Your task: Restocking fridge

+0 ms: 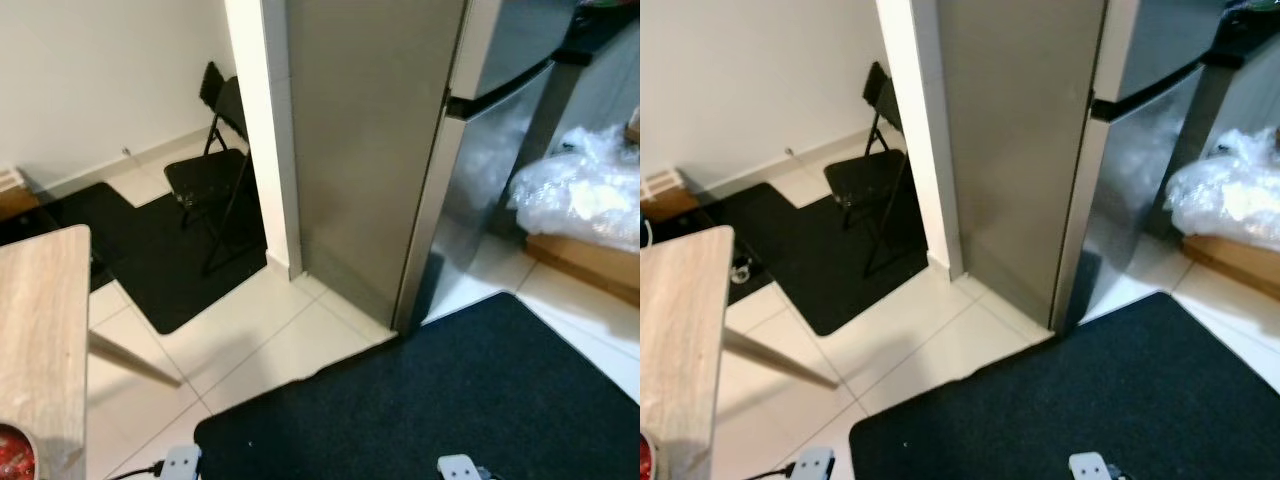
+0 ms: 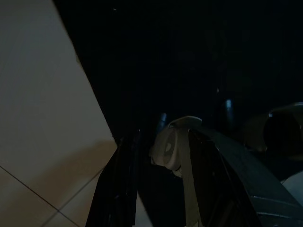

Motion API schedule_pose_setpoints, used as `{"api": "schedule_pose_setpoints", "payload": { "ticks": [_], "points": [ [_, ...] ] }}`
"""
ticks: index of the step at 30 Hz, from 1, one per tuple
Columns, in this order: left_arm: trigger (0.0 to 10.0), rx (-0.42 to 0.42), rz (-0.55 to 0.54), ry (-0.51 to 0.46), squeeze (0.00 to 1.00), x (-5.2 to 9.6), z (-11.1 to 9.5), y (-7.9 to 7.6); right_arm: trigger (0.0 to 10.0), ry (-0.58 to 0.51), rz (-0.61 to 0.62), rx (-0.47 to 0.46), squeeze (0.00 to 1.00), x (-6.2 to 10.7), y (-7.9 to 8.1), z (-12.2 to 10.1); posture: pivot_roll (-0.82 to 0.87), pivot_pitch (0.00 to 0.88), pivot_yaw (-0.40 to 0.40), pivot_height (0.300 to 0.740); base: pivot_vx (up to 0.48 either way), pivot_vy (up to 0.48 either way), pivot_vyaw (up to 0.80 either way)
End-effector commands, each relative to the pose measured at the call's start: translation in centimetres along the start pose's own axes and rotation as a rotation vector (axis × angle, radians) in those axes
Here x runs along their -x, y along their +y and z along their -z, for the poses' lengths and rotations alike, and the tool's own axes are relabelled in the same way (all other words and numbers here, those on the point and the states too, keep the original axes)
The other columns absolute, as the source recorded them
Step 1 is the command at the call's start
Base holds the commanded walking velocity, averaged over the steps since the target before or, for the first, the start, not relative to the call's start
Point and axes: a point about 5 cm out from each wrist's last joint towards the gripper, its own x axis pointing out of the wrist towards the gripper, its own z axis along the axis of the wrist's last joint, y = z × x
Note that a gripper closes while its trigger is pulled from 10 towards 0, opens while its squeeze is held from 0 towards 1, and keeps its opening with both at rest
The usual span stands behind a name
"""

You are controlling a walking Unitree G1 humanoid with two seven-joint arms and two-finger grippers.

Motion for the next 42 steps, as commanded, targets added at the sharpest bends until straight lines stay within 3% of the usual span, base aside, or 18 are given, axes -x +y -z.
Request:
{"api": "schedule_pose_setpoints", "payload": {
  "ticks": [1,6,10,20,33,42],
  "points": [
    [10.0,-0.019,-0.003,0.022,0.00,0.14,0.42,0.21,10.0,0.021,-0.001,-0.001,0.00,0.01,0.20,0.54,-0.05,0.000,0.043,0.740,0.000,-0.480,0.00],
    [10.0,-0.019,-0.014,0.034,0.00,0.19,0.74,0.23,10.0,0.025,0.001,0.010,0.00,0.05,-0.02,0.48,-0.04,0.000,0.034,0.740,0.000,-0.480,0.00],
    [10.0,0.025,-0.022,0.024,0.00,0.17,1.00,0.05,10.0,0.029,0.002,0.038,0.00,0.10,-0.34,0.37,-0.04,0.000,0.026,0.740,0.000,0.000,0.00],
    [10.0,0.043,-0.012,0.011,0.00,-0.07,0.69,-0.44,10.0,0.020,-0.012,0.053,0.00,0.05,-0.28,-0.03,-0.04,0.000,0.019,0.740,0.000,0.000,0.00],
    [10.0,0.051,-0.006,0.017,0.00,-0.06,0.99,-0.59,10.0,0.025,-0.024,0.063,0.00,0.03,-0.09,0.05,-0.04,0.000,0.017,0.740,0.000,0.000,0.77],
    [10.0,0.051,-0.011,0.007,0.00,-0.10,0.58,-0.47,10.0,0.036,-0.004,0.079,0.00,0.04,-0.20,0.20,-0.04,0.000,0.018,0.740,0.000,-0.413,0.00]
  ]
}}
